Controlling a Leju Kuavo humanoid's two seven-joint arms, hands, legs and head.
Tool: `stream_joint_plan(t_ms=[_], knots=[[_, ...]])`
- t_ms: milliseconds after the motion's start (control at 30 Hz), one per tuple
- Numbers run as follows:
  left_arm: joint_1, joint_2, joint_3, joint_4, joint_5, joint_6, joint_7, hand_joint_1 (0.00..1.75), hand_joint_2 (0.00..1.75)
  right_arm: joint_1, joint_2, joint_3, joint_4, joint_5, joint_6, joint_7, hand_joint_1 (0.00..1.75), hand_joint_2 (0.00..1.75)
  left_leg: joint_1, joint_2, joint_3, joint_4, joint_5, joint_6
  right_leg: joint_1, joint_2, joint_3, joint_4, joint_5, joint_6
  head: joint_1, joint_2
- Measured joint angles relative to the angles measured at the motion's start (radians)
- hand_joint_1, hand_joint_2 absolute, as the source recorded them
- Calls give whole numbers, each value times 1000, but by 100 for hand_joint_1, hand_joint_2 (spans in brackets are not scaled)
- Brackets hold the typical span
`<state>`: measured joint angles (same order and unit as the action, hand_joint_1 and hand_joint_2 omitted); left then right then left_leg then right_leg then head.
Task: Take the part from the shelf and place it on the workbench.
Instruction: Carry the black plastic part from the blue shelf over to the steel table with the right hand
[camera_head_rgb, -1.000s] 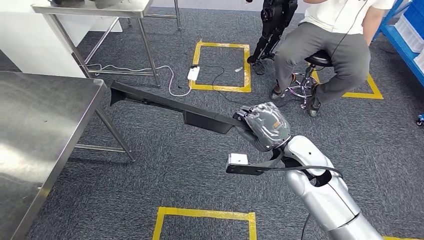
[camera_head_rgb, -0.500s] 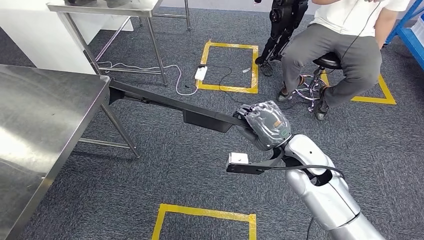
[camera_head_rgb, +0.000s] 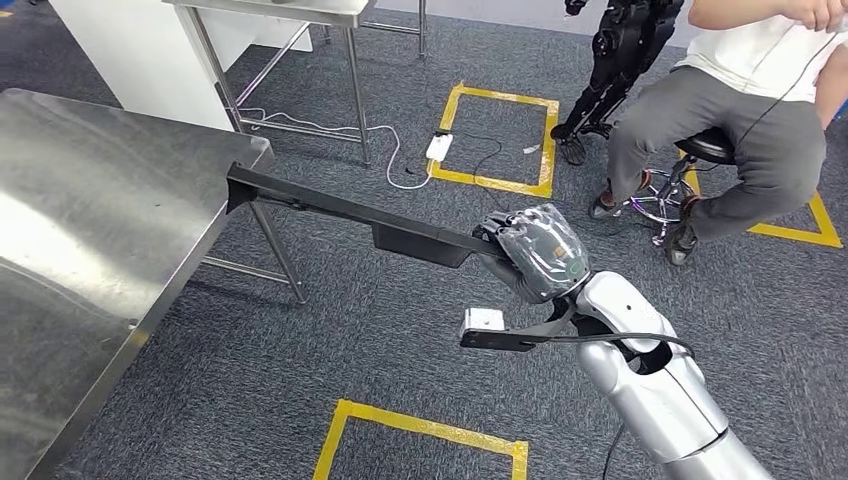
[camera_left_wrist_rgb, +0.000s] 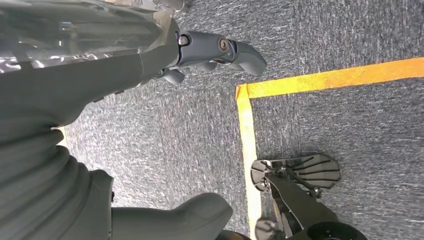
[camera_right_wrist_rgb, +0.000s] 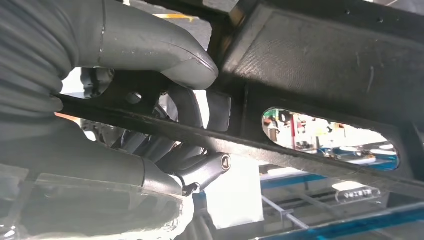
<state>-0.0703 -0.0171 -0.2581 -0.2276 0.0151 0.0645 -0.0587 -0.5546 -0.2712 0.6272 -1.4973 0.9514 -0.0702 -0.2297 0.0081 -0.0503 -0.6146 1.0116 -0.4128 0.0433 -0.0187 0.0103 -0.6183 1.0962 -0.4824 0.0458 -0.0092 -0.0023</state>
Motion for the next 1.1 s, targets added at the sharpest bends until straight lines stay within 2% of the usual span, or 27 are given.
stream_joint_plan(t_ms=[33,67,167,233,300,367,433,467,500,567,600,633,667,733,767,833,867,900,933,1000,1033,1100], knots=[[0,0,0,0,0,0,0,0,175,0,-1,0,0,0,0,0,175,175,-2,-5,-2,2,0,-5,-1,6,24,-52,18,0,0,0],[0,0,0,-1,0,0,0,0,175,0,-1,1,0,0,0,0,175,175,-3,-9,-5,3,0,-11,0,11,35,-77,27,-2,-1,0],[4,0,0,-1,0,0,0,0,175,0,0,2,-1,0,0,0,175,175,0,-12,-11,4,0,-27,1,1,37,-86,34,-20,-2,0],[5,0,0,-1,0,0,0,0,175,-3,1,1,-1,0,0,-1,175,175,3,10,-33,53,-33,-35,-3,-8,41,-92,38,-37,-4,0],[4,-2,-1,-1,0,0,-1,0,175,-4,2,1,-1,0,0,-1,175,175,4,34,-76,147,-88,-40,0,-15,43,-93,37,-48,-7,0],[4,-2,-1,-1,0,0,-1,0,175,-4,2,1,-1,0,0,-1,175,175,5,37,-99,195,-112,-41,1,-18,43,-93,36,-49,-6,0],[4,-2,-1,-1,0,0,-1,0,175,-4,2,1,-1,0,0,-1,175,175,5,38,-102,200,-114,-41,2,-18,43,-93,36,-49,-6,0],[5,-2,-1,-1,0,0,-1,0,175,-3,2,2,-1,0,0,-1,175,175,5,39,-114,224,-116,-42,3,-23,43,-93,36,-49,-6,0],[5,-2,-1,-1,0,0,-2,0,175,-2,2,2,-1,0,0,-1,175,175,5,43,-112,220,-103,-41,5,-30,43,-92,36,-50,-6,0],[5,-3,-2,-1,1,1,-4,0,175,-3,2,3,-1,0,0,-1,175,175,1,70,-62,124,-55,-34,17,-49,44,-90,32,-45,-5,0],[5,-3,-2,-1,1,1,-5,0,175,-4,2,2,-1,0,0,-1,175,175,-3,79,-27,55,-29,-28,20,-56,45,-90,31,-41,-4,0],[4,-3,-2,-1,2,1,-6,0,175,-5,2,2,-1,0,0,-1,175,175,-6,84,-6,13,-17,-22,24,-64,46,-91,30,-36,-3,0],[5,-3,-2,-1,2,1,-6,0,175,-5,2,2,-1,0,0,-1,175,175,-5,74,-5,10,-13,-14,25,-68,44,-91,27,-31,-1,0],[4,-4,-2,-1,3,1,-7,0,175,-7,1,1,-2,0,0,-1,175,175,-2,63,1,-1,-5,-1,23,-55,28,-53,4,-27,0,0],[4,-4,-2,-1,3,1,-7,0,175,-7,0,1,-2,0,0,-1,175,175,0,57,4,-5,-2,5,21,-42,4,-1,-20,-27,2,0],[3,-3,-2,-1,4,1,-7,0,175,-5,-1,1,-1,0,0,-1,175,175,-1,44,3,-5,0,9,17,-21,-63,139,-75,-30,3,0],[4,-3,-2,-1,4,1,-8,0,175,-2,-2,1,-1,0,0,-1,175,175,-1,36,2,-5,0,9,15,-18,-89,192,-90,-28,3,0],[5,-3,-2,-1,4,1,-8,0,175,1,-3,2,-1,0,0,-1,175,175,-1,28,2,-5,0,9,14,-16,-99,209,-89,-22,3,0],[6,-4,-2,-1,5,1,-8,0,175,3,-3,2,-1,0,0,-1,175,175,-1,20,2,-4,0,9,12,-15,-88,183,-72,-14,3,0],[8,-5,-2,-1,5,1,-8,0,175,3,-4,2,-1,0,0,-1,175,175,-1,5,3,-2,0,7,4,-4,-24,48,-16,1,4,0],[8,-6,-2,-1,6,0,-8,0,175,2,-4,2,-1,0,0,-1,175,175,-3,-2,1,1,-1,3,2,6,8,-19,9,4,3,0],[10,-6,-2,-1,7,0,-10,0,175,1,-3,2,-1,-1,0,-1,175,175,-5,-13,-5,4,-1,-7,3,18,37,-85,30,0,2,0]])
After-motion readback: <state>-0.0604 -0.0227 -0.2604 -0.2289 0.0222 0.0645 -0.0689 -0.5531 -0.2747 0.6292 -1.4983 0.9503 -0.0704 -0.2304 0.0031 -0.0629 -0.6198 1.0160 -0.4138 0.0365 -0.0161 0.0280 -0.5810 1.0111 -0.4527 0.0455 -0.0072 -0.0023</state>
